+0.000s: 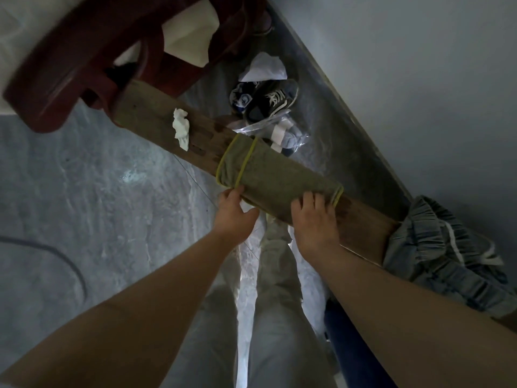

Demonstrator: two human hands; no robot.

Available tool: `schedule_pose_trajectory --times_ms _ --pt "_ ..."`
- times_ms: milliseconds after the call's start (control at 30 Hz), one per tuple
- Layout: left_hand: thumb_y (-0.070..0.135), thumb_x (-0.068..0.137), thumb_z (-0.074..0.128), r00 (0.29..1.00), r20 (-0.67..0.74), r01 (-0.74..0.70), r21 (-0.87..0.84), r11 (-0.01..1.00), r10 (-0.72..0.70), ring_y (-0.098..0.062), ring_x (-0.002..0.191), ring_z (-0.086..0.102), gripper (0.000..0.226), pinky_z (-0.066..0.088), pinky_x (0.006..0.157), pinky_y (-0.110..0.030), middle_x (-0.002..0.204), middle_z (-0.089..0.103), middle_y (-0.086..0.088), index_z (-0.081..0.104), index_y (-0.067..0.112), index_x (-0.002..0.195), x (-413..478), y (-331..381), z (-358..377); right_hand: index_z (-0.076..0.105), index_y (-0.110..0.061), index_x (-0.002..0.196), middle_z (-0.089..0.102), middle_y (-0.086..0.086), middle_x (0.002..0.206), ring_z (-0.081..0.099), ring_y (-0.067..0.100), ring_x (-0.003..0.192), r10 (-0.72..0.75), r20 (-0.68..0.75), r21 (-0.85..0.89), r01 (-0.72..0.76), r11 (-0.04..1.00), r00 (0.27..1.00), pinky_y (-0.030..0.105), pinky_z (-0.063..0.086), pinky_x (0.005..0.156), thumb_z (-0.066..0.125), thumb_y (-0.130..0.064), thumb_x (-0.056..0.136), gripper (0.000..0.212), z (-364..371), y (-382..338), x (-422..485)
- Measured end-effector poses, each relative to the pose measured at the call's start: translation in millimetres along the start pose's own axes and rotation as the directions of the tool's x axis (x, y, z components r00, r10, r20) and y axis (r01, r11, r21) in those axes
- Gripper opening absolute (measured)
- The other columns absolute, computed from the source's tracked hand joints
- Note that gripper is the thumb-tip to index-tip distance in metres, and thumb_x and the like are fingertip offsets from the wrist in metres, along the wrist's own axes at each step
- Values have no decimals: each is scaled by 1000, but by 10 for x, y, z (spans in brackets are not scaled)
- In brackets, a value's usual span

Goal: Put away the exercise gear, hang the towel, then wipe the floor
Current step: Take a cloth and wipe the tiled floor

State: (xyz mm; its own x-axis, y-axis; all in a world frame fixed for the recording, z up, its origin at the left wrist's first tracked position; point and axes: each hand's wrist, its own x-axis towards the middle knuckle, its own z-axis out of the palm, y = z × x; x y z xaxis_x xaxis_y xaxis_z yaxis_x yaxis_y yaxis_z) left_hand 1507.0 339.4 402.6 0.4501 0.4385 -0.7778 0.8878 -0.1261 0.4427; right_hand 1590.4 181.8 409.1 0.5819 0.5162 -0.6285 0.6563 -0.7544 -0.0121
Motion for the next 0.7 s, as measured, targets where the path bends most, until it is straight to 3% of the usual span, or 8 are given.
schedule_pose_trajectory --times_ms 233,333,433,600,700 --pt "19 92 68 995 -9 -97 34 995 98 -20 127 48 67 43 111 -42 146 36 -8 36 11 151 -77 -6 -140 54 -18 114 55 7 120 50 28 111 -3 -31 150 7 989 1000 41 47 89 61 -25 90 26 -45 77 3" --pt "14 92 67 984 -23 -172 137 976 176 -21 127 49 68 46 108 -41 148 35 -7 35 12 152 -149 17 -227 53 -15 113 60 7 113 55 26 106 66 -74 328 -38 944 995 40 45 91 45 -25 94 23 -207 121 -22" --pt "9 88 69 958 -44 -264 255 930 284 -22 128 48 75 46 107 -36 149 33 -6 33 14 154 -255 98 -324 52 -13 117 59 8 114 56 21 100 116 -106 453 -56 890 988 36 48 90 47 -23 96 23 -506 216 -58" --pt "22 85 76 891 -182 -335 359 871 417 -16 120 50 73 45 101 -26 141 41 -2 42 16 149 -459 462 -498 48 -11 130 50 12 124 50 17 103 23 -279 408 96 908 960 30 49 87 46 -22 97 35 -1159 351 -208" --pt "24 82 78 878 -293 -315 239 919 377 -15 110 53 57 50 93 -30 128 49 2 56 18 135 -575 766 -630 50 -10 129 49 11 120 44 14 100 -14 -349 396 161 904 937 26 42 82 37 -26 96 39 -1524 336 -307"
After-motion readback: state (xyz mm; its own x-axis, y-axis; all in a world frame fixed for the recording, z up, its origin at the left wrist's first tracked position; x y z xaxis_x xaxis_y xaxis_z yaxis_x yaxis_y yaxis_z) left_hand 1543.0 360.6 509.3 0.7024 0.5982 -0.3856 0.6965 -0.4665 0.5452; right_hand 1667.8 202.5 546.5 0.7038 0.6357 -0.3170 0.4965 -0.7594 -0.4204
